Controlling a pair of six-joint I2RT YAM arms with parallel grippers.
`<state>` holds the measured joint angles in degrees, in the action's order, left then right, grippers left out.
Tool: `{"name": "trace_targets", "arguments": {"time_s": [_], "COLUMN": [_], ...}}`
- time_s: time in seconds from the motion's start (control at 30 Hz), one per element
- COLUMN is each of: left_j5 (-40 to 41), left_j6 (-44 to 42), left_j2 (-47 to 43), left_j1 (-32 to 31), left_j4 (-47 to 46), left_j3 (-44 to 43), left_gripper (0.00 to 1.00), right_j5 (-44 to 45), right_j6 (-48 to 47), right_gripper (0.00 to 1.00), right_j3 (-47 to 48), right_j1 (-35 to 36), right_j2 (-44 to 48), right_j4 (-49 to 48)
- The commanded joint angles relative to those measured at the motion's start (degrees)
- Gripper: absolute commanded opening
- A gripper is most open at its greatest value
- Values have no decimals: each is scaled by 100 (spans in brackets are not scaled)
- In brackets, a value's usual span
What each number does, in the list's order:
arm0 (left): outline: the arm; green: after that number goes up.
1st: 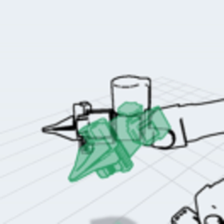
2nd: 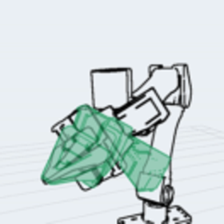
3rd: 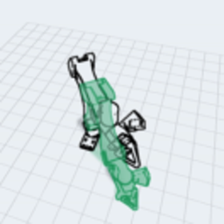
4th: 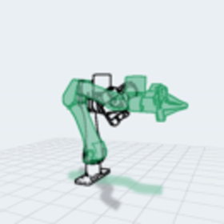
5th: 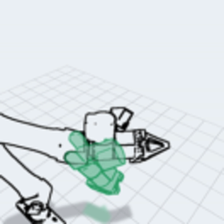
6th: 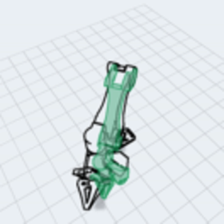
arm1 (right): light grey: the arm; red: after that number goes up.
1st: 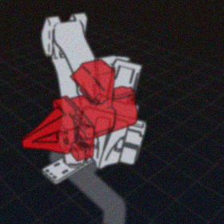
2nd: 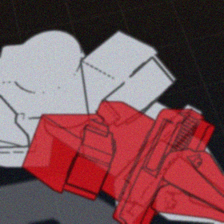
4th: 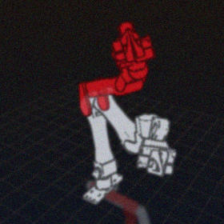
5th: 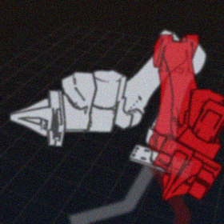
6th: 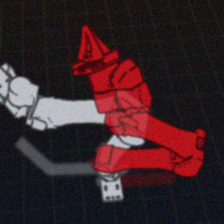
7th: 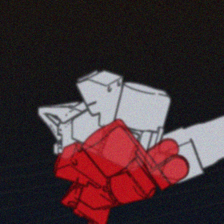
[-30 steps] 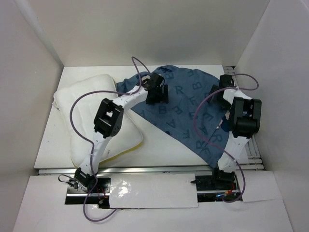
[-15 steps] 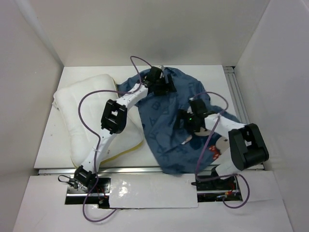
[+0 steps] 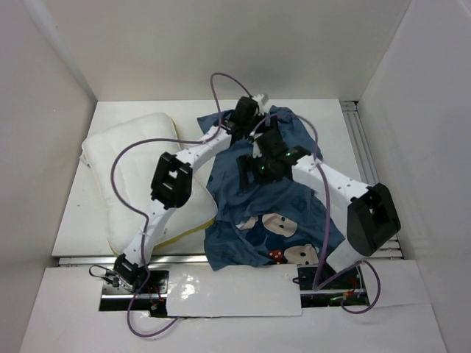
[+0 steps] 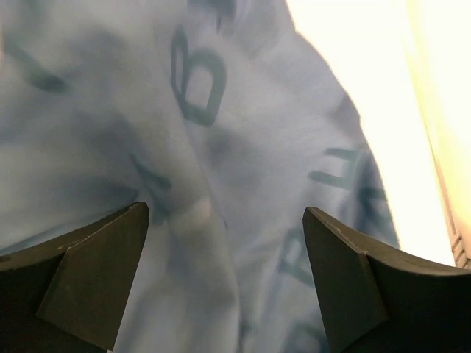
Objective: Put the pillow into the pillowcase
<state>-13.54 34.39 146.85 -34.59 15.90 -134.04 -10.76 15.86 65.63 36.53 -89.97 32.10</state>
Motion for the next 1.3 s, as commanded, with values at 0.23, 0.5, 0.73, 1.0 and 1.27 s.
{"name": "trace_targets", "arguments": {"time_s": [0.23,0.5,0.73,1.0,1.27], "left_j5": [1458,1390,2285,2146,2056], "left_j6": [-636,24,323,595,472], "left_j2": [-4013,-4963,-4605,-3876,-2969], "left_j1": [348,-758,-2183,-2114,-1639], "left_j4": [-175,123,1020,1126,1327], "left_j3": [3404,5923,5986,5907,5293], "left_gripper": [100,100,100,85,0], "right_j5": [2077,2052,1999,2350,2404], "right_j6": [383,-390,-839,-760,-276], "right_gripper": [100,100,100,54,0], "right_j3": [1716,5069,7045,6401,5462], "right_j1": [-1991,-2458,-2292,-2396,-3283], "right_j2": [-536,-3734,-5425,-5496,-5136], "right_j4": [166,514,-18,-363,-362]}}
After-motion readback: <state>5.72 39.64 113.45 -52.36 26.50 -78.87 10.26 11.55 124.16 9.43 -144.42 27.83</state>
